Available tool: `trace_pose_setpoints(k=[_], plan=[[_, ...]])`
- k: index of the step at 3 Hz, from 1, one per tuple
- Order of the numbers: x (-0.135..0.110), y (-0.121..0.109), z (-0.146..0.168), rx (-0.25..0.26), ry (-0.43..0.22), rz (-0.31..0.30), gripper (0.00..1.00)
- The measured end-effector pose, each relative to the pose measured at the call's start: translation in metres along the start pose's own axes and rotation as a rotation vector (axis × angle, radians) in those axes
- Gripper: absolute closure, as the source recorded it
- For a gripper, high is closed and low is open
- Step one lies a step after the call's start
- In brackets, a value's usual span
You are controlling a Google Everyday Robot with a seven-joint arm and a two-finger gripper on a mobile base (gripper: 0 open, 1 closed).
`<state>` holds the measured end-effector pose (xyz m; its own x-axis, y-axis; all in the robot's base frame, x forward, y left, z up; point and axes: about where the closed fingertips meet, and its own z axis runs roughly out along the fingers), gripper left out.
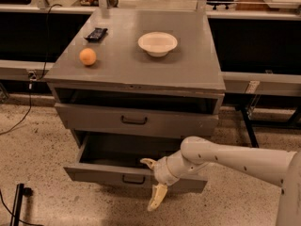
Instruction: Open middle drawer
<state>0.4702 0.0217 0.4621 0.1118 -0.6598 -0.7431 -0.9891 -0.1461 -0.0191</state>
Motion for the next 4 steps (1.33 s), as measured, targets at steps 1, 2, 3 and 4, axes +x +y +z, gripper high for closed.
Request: trace_pose_setpoints(k=[1, 2, 3, 4], plan=[[0.018, -0.011, -0.003, 0.015, 0.064, 0.02, 0.0], [0.04, -0.014, -0.006, 0.035, 0.09, 0.055, 0.16], [0.052, -0.012, -0.009, 0.049, 0.103, 0.077, 0.39], [0.05, -0.002, -0.009, 0.042, 0.105, 0.072, 0.6]])
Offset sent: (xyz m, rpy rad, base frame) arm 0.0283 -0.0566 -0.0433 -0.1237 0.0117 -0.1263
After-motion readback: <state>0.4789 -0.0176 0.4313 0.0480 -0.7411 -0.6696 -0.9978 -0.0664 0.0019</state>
